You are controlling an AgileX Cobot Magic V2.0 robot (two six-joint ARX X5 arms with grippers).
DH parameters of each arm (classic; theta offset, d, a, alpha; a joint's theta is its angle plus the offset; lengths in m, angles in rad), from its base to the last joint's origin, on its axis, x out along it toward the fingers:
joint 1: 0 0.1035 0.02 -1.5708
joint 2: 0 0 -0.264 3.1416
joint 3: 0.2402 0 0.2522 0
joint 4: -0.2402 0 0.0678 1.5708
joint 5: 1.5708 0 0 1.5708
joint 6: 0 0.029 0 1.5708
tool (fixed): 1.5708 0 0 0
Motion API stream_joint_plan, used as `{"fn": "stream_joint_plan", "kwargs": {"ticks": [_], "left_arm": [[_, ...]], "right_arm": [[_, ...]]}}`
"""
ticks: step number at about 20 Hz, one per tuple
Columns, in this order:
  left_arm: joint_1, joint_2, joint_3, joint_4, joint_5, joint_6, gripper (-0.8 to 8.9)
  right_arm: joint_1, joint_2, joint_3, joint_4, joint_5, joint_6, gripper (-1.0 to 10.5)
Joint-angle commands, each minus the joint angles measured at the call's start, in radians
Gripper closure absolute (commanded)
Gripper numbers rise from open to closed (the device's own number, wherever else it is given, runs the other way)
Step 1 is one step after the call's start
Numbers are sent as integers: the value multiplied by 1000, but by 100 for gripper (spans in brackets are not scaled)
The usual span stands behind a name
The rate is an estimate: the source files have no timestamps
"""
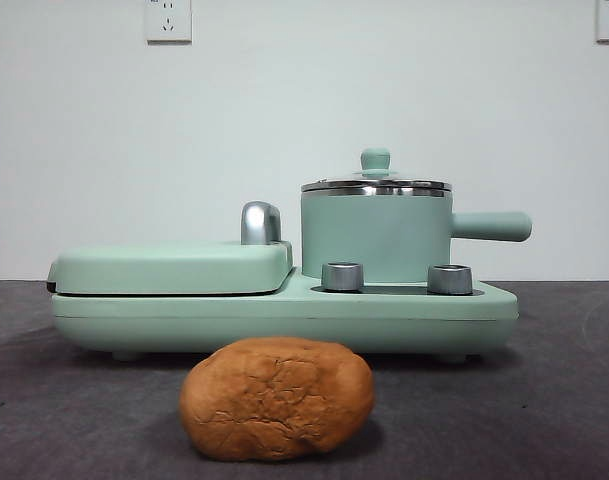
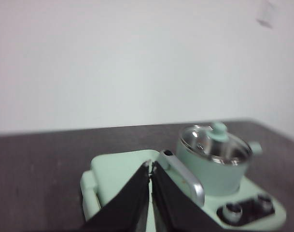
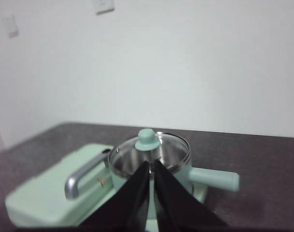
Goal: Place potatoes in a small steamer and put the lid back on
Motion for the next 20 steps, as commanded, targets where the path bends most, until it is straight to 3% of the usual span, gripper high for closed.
{"fn": "stream_joint_plan", "kwargs": {"ticks": [1, 8, 10, 15, 20], "left_arm": [[0, 23, 56, -31, 52, 269, 807], [0, 33, 95, -137, 58, 395, 805], [0, 33, 95, -150, 58, 393, 738], [0, 33, 95, -143, 58, 326, 475], [0, 34, 95, -152, 58, 269, 472]], "right_arm": [[1, 26, 45, -48, -21, -185, 934], [8, 44, 106, -226, -11, -499, 933], [12, 44, 107, -272, -9, -543, 911], [19, 47, 107, -376, 15, -557, 730], [19, 47, 107, -413, 15, -552, 719]]}}
